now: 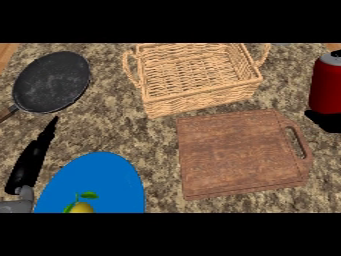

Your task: Pick the can from the cutting board and place it in the basket

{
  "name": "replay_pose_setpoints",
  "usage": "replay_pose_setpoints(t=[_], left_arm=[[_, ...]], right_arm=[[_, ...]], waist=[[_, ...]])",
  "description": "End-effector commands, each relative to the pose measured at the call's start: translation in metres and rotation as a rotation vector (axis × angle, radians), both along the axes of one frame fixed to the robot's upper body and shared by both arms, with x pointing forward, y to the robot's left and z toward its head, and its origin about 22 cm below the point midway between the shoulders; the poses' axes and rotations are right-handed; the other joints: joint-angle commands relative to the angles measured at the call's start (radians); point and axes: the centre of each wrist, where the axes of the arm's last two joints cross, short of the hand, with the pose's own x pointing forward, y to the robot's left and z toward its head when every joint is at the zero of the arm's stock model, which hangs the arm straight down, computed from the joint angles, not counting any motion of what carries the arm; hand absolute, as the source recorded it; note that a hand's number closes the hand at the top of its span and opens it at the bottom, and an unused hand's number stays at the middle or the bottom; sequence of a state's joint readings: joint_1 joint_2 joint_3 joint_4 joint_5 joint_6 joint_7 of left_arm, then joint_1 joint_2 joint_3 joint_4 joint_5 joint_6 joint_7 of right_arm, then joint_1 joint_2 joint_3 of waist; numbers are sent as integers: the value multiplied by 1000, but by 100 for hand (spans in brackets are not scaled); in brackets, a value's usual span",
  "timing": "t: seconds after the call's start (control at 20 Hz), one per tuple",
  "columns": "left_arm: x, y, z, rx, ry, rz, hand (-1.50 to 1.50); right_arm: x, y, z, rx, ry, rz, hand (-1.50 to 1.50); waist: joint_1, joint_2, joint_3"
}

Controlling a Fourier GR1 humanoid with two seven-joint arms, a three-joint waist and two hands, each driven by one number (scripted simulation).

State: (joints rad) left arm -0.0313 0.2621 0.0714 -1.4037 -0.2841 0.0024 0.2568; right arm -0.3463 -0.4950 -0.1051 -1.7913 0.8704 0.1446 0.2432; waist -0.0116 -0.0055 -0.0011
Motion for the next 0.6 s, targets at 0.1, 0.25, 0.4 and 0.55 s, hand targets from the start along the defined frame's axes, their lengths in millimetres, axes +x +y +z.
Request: replay_pose_setpoints(t=[0.1, 0.25, 0.4, 0.55], left_arm=[[-4, 2, -15, -3, 0, -12, 0], [-2, -13, -6, -4, 12, -15, 0], [6, 16, 3, 11, 2, -6, 0], [-2, -10, -13, 5, 9, -17, 0]], right_arm=[[-26, 9, 60, 61, -23, 98, 150], [-28, 24, 82, 157, 1, 155, 150], [-40, 21, 101, 175, 22, 170, 150], [-19, 38, 124, 222, 34, 168, 150]], waist=[[5, 3, 0], [9, 2, 0], [7, 2, 0], [17, 3, 0]])
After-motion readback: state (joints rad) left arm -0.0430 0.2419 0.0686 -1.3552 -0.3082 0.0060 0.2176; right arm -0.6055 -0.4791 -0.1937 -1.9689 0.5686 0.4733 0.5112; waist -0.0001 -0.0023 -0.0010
